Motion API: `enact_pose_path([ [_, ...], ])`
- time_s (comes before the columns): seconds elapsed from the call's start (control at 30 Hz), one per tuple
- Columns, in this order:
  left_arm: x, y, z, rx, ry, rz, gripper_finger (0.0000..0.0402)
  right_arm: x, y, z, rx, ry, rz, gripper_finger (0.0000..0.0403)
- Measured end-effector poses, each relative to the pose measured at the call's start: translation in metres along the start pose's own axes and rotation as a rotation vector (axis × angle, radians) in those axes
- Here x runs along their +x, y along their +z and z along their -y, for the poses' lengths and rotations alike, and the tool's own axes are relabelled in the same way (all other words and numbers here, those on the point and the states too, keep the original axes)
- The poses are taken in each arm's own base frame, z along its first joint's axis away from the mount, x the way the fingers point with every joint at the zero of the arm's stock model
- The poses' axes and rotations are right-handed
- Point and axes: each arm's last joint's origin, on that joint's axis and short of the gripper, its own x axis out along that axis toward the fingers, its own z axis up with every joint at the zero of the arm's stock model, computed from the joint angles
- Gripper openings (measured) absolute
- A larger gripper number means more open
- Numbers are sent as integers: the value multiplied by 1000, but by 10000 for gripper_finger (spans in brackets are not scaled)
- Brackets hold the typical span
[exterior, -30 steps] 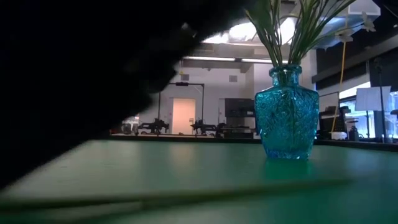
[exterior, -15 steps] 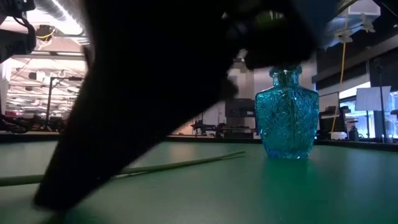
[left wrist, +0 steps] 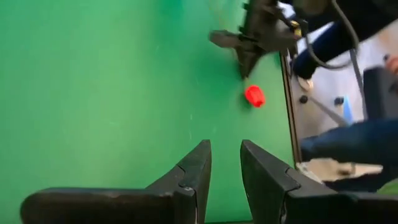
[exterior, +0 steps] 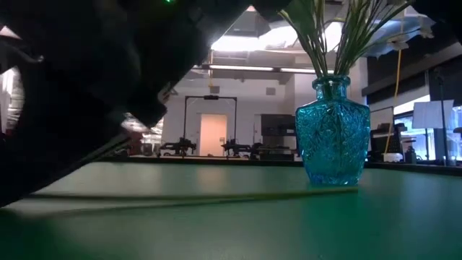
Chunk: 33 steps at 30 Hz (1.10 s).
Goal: Sort flowers into vase by color
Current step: Put the red tulip into violet the vase
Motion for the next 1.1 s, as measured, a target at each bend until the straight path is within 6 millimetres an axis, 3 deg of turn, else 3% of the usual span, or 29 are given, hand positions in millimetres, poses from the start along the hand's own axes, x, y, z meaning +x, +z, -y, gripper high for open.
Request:
enact_pose_path([
  [0.07, -2, 0, -2, 55, -14, 6, 82, -7, 5, 10, 102, -51, 6, 19],
  [0.17, -5, 1, -5, 115, -45, 41, 82, -31, 33, 26, 236, -121, 97, 8],
  [0.37, -12, 7, -6, 182, -101, 176, 84, -127, 117, 49, 389, -116, 531, 7],
  [0.47, -12, 12, 3, 233, -149, 245, 99, -160, 136, 61, 450, -162, 768, 5],
  [0.6, -9, 19, 16, 277, -153, 403, 130, -194, 152, 78, 433, -220, 926, 4],
  [0.67, -9, 24, 21, 272, -108, 513, 148, -203, 158, 86, 440, -222, 963, 3],
  [0.8, 0, 28, 33, 247, -71, 665, 170, -201, 157, 100, 442, -221, 953, 3],
  [1.1, 36, 32, 46, 48, -47, 895, 166, -198, 157, 110, 407, -170, 959, 2],
])
